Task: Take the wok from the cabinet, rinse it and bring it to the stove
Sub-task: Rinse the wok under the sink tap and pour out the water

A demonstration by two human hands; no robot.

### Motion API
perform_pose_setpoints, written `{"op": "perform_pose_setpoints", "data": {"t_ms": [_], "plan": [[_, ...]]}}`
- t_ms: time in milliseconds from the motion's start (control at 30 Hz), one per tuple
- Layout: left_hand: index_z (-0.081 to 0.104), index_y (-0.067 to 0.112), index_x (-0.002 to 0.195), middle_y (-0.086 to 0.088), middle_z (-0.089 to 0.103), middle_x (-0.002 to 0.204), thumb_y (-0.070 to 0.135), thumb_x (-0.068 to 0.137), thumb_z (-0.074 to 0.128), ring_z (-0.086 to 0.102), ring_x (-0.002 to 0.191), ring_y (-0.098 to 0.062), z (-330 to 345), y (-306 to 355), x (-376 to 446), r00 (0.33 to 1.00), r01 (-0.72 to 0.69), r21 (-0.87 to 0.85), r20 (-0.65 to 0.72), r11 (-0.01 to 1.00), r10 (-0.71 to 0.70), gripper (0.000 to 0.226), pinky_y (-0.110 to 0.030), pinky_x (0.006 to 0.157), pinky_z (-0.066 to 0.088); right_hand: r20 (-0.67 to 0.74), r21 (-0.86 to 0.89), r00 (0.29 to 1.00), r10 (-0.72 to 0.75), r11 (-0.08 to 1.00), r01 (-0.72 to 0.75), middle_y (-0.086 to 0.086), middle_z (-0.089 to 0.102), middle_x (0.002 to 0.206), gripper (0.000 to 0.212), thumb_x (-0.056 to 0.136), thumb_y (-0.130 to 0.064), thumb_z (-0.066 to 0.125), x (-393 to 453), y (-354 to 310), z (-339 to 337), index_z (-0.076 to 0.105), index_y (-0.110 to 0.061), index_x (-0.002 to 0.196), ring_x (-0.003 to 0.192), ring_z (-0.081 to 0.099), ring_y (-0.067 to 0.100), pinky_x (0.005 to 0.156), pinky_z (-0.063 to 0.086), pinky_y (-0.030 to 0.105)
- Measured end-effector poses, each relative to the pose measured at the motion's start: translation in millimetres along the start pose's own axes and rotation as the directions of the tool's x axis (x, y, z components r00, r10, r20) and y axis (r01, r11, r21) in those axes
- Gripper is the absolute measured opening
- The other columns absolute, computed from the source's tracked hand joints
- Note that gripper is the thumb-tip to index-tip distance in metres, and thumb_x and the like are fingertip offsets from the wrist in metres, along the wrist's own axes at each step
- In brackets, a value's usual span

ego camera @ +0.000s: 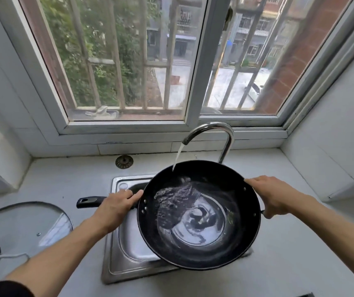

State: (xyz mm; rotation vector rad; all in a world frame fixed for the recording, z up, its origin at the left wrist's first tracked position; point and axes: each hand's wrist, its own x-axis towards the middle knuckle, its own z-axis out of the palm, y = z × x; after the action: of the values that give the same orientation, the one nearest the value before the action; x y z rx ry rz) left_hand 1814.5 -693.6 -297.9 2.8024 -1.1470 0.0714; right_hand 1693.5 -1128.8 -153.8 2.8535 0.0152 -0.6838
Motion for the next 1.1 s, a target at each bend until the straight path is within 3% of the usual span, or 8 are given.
{"op": "perform_pose_setpoints", "data": {"t_ms": [233,433,733,1100], "plan": [[0.042,0.019,0.139,-0.003,0.055,0.082,-0.009,0.068,0.064,0.054,0.068,-0.026,9,11,17,0.998,-0.012,-0.075,-0.057,0.997,0.008,0.079,-0.037,0.049,0.051,-0.063,-0.049,0.998,0.029,0.998,-0.032,-0.011,0.056,0.104,0.085,0.047,-0.030,0.078,-14,9,-5,0.041,-0.030,0.123,0.098,0.050,0.017,0.076,0.049,0.032],[0.046,0.015,0.139,-0.004,0.056,0.084,-0.006,0.072,0.069,0.054,0.071,-0.026,24,15,32,0.994,-0.042,-0.102,-0.109,0.994,0.031,0.074,-0.036,0.056,0.051,-0.100,-0.123,0.994,0.043,0.991,-0.055,-0.010,0.055,0.107,0.086,0.048,-0.033,0.076,-22,17,-9,0.040,-0.028,0.126,0.100,0.047,0.016,0.070,0.034,0.024],[0.048,0.015,0.138,-0.004,0.057,0.087,-0.005,0.073,0.064,0.053,0.073,-0.025,36,19,57,0.987,-0.066,-0.117,-0.151,0.991,0.048,0.070,-0.033,0.058,0.047,-0.131,-0.086,0.989,0.063,0.994,-0.075,-0.011,0.054,0.105,0.088,0.047,-0.033,0.075,-26,27,-10,0.040,-0.026,0.128,0.098,0.046,0.017,0.081,0.045,0.029],[0.043,0.019,0.141,-0.004,0.058,0.092,-0.012,0.066,0.066,0.055,0.080,-0.026,53,6,74,0.990,-0.053,-0.129,-0.133,0.990,0.036,0.085,-0.037,0.061,0.051,-0.215,-0.045,0.970,0.116,0.991,-0.128,-0.009,0.055,0.103,0.091,0.045,-0.034,0.075,-26,13,10,0.043,-0.024,0.129,0.097,0.047,0.018,0.082,0.043,0.027]]}}
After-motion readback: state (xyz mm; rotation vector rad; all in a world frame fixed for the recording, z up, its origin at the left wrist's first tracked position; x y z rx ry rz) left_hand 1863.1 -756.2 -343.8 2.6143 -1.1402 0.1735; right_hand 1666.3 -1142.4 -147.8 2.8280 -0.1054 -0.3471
